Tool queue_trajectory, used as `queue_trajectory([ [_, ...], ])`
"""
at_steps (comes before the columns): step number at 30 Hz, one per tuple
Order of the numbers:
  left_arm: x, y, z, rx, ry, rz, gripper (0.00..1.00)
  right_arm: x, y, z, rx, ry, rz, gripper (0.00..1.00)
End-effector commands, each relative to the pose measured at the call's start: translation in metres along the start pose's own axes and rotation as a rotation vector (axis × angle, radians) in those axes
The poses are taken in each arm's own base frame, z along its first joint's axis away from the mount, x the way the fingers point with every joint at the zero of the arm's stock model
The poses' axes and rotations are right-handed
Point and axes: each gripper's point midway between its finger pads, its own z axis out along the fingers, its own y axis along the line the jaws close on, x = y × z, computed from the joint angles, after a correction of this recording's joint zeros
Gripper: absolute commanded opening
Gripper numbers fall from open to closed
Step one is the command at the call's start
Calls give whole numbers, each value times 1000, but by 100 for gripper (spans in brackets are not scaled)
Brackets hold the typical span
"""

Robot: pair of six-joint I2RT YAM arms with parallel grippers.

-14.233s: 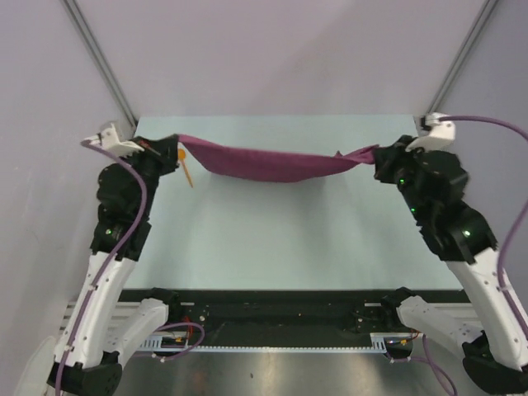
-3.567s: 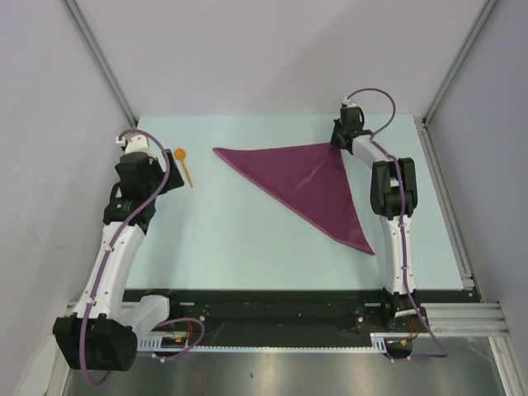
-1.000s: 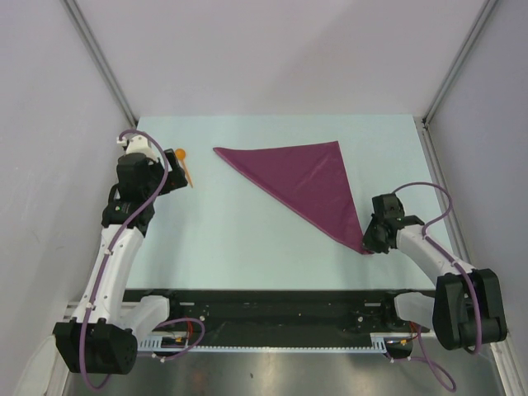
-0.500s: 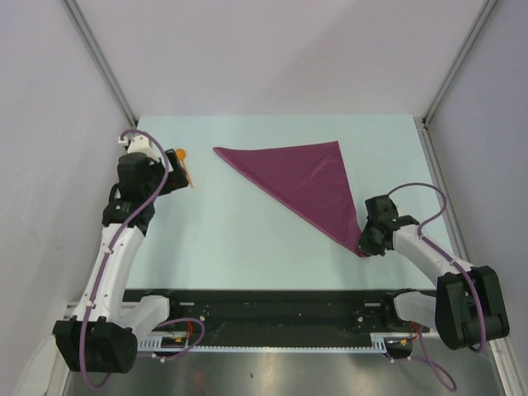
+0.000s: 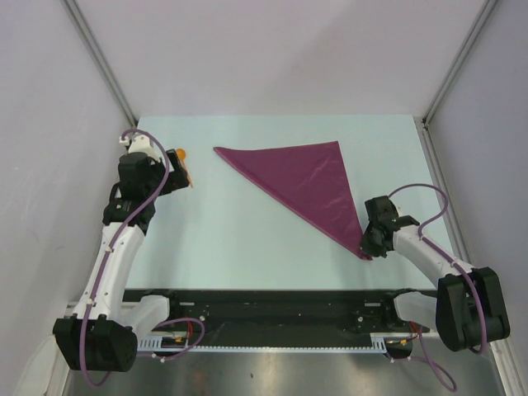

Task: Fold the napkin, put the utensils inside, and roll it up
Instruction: Fold the napkin

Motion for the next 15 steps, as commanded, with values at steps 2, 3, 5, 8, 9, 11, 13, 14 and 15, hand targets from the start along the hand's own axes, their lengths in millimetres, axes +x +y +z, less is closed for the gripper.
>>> queue_trajectory([
  [2, -11, -2, -1, 10, -31, -12, 99, -12, -3, -2, 34, -35, 12, 0],
  [3, -12, -2, -2, 9, -33, -12, 100, -13, -3, -2, 37, -37, 13, 0],
  [5, -12, -1, -2, 6, -33, -11, 100, -16, -4, -2, 42, -47, 13, 0],
  [8, -12, -1, -2, 6, -33, -11, 100, -16, -5, -1, 50, -44, 14, 0],
  [9, -12, -1, -2, 6, -33, -9, 100, -17, -4, -2, 45, -46, 15, 0],
  [11, -12, -1, -2, 3, -34, -9, 100, -17, -4, -3, 42, -47, 12, 5],
  [13, -12, 0, -2, -2, -35, -8, 100, -22, 0, -9, 28, -61, 7, 9],
  [14, -12, 1, -1, -4, -33, -8, 100, -25, 0, -13, 22, -69, 4, 17],
  [15, -12, 1, -1, -8, -36, -8, 100, -28, 3, -16, 12, -79, -4, 22],
])
